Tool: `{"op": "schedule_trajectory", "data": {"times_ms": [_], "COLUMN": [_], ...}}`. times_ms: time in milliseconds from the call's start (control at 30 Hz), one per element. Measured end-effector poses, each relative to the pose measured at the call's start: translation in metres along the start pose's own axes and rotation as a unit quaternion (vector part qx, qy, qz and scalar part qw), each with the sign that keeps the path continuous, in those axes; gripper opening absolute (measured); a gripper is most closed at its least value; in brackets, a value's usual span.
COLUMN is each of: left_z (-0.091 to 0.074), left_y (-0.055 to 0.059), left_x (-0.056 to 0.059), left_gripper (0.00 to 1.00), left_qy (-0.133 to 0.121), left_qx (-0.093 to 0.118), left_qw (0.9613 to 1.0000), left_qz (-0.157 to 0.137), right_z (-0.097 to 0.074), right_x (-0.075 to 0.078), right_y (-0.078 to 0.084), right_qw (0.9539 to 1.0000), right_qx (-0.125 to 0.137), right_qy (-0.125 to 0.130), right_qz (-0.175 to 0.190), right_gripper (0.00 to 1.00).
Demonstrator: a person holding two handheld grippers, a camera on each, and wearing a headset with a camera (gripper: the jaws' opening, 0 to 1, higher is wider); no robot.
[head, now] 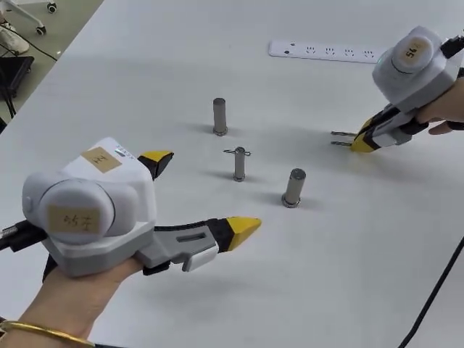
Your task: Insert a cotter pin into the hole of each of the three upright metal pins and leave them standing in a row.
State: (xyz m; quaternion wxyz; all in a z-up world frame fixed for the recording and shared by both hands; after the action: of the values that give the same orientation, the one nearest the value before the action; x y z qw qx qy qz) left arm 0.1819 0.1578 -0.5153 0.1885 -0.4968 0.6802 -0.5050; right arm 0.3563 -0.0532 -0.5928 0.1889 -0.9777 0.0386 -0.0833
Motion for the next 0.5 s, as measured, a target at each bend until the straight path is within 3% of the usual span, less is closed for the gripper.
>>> {"op": "schedule_trajectory", "data": {"times_ms": [300, 500], "left_z": [-0.0003, -0.0001], "left_y": [-0.0013, 0.0020], "left_x": [0.0007, 0.0011], "left_gripper": [0.87, 0.84], "left_qy": [0.000, -0.002], "left_qx": [0.003, -0.007], "left_qw": [1.0000, 1.0000], "left_qz": [-0.004, -0.002], "right_z": [0.0006, 0.0011], "right_x": [-0.0058, -0.0084], "right_y": [-0.0035, -0.0043], "right_qw": [0.9979, 0.9961], "right_qx": [-0.046, -0.066], "right_qy": [-0.013, -0.009], "right_qz": [-0.044, -0.058], "right_gripper": [0.00, 0.00]}}
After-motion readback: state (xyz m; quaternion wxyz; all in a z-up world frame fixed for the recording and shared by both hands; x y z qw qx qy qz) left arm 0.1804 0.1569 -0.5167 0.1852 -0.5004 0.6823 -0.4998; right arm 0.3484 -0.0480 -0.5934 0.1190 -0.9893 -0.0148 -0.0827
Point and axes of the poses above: the centre of the closed fingertips' face, and the gripper's own axes: z roughly forward along the fingers, x roughly to its right, y roughly out of its underside, the point moved 2 cm from there along -z, roughly backward along the fingers, and after that the axes turned 14 degrees about -z, right-handed, at the moved point
